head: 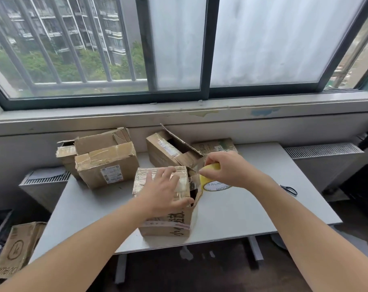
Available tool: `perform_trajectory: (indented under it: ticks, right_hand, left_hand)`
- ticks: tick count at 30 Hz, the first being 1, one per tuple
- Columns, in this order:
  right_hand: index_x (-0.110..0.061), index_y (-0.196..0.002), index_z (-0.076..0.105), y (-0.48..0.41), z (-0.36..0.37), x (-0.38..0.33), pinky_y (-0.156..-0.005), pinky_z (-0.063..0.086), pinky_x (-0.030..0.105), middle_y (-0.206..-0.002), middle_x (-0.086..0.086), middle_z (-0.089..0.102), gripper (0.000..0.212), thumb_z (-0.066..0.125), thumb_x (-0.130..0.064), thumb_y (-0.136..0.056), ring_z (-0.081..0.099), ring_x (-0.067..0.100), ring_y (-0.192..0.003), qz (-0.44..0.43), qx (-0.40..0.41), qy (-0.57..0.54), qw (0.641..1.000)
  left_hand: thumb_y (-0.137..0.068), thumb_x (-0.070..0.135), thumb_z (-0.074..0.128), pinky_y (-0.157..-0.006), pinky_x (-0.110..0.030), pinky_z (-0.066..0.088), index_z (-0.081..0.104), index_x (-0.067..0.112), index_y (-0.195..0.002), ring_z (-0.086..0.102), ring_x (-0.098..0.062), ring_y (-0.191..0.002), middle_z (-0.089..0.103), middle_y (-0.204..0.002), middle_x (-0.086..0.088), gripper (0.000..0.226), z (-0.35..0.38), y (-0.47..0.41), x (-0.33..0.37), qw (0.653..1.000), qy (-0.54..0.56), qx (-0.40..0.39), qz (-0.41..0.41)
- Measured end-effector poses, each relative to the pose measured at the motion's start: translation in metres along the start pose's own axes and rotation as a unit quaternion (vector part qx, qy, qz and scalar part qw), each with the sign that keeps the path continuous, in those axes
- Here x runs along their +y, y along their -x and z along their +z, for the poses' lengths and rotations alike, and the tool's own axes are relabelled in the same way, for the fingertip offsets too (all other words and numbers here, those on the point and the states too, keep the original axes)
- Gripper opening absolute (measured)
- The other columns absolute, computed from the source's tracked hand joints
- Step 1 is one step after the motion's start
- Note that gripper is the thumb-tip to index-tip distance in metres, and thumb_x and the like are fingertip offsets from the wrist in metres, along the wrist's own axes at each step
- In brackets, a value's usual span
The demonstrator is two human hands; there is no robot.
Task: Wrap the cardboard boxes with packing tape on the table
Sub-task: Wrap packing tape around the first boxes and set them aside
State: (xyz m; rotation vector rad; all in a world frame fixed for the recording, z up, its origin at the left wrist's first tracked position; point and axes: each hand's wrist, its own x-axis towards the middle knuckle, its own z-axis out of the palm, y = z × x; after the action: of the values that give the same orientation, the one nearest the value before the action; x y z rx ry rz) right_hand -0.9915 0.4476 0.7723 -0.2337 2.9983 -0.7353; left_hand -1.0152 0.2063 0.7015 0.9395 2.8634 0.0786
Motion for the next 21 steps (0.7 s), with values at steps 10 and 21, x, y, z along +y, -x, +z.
perform_trajectory:
  ticks: [10,21]
  right_hand:
    - [-0.029,-0.098,0.072,-0.004,-0.019,-0.013,-0.057,0.045,0.013,-0.074,-0.017,0.059,0.018,0.074,-0.044,-0.090,0.056,-0.007,-0.068,0.020,-0.048,-0.023,0.998]
    - [-0.029,-0.085,0.061,-0.036,-0.018,-0.032,-0.064,0.038,0.022,-0.086,-0.007,0.065,0.028,0.075,-0.053,-0.084,0.055,0.014,-0.084,0.058,-0.016,0.109,0.992]
  left_hand:
    - [-0.095,0.016,0.050,-0.093,-0.033,0.049,0.074,0.034,-0.113,0.061,-0.011,-0.102,0.069,-0.111,0.010,0.035,-0.033,-0.118,-0.025,0.962,0.201,-0.126,0.138]
    - [-0.097,0.042,0.065,-0.070,-0.021,0.041,0.064,0.049,-0.073,0.056,0.003,-0.071,0.062,-0.074,0.027,0.025,-0.016,-0.142,-0.055,0.935,0.163,-0.236,0.206]
